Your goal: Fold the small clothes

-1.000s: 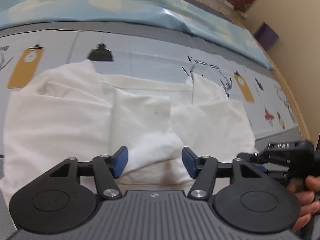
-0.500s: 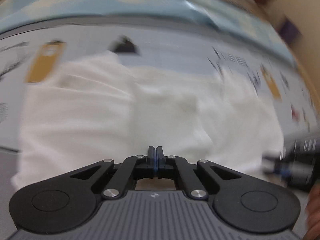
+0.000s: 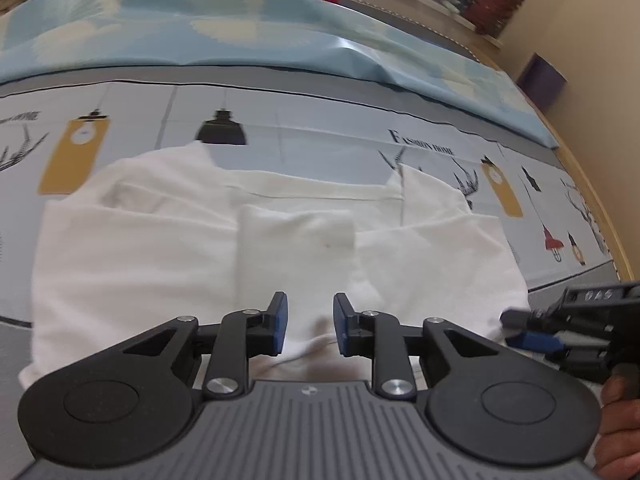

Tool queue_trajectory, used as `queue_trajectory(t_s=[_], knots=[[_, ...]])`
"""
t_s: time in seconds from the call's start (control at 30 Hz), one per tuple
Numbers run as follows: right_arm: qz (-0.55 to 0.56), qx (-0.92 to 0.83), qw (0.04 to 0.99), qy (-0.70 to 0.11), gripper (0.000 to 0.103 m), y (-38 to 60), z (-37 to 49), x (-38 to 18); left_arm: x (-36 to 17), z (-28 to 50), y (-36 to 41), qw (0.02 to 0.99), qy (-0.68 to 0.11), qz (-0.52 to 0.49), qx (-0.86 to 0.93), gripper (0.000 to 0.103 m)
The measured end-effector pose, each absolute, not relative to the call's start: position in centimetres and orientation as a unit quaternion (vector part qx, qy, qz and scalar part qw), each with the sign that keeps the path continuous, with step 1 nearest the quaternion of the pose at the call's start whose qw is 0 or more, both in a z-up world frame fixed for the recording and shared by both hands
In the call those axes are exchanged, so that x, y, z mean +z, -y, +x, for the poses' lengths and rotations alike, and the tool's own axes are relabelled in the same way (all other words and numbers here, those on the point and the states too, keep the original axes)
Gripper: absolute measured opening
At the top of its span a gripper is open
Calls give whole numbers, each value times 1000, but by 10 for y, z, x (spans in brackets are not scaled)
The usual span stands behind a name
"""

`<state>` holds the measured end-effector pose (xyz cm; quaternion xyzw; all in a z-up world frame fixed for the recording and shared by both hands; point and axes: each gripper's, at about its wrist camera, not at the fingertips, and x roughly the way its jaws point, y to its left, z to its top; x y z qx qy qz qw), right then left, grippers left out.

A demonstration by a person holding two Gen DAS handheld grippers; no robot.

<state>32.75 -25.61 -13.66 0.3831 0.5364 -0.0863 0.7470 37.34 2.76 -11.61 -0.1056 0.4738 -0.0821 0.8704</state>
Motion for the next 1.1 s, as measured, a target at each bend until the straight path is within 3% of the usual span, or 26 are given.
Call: queue_trajectory(t_s=[0.23, 0.5, 0.53, 0.6, 0.63, 0.8, 1.0, 1.1], knots=[[335, -88, 788, -509, 24, 262, 334, -122, -138, 385, -4, 866, -483, -93, -87, 53], [394, -133, 726, -548, 25, 286, 334, -159, -160, 387, 31, 866, -492, -40, -85, 56], [397, -136, 722, -550, 25, 287, 334, -161, -162, 386, 34, 868, -489, -26, -85, 54], [396, -137, 722, -551, 25, 286, 334, -162, -162, 385, 33, 875, -478, -12, -75, 27], [392, -137, 723, -552, 25, 285, 335, -162, -157, 384, 27, 879, -472, -22, -68, 7], [392, -136, 723, -553, 26, 284, 336, -163, -107, 373, -30, 903, -418, -95, 36, 7], [389, -146, 724, -550, 26, 282, 335, -161, -78, 332, -135, 854, -391, -221, 262, 27], [384, -152, 727, -548, 26, 279, 333, -159, -85, 328, -167, 824, -395, -280, 294, 28]])
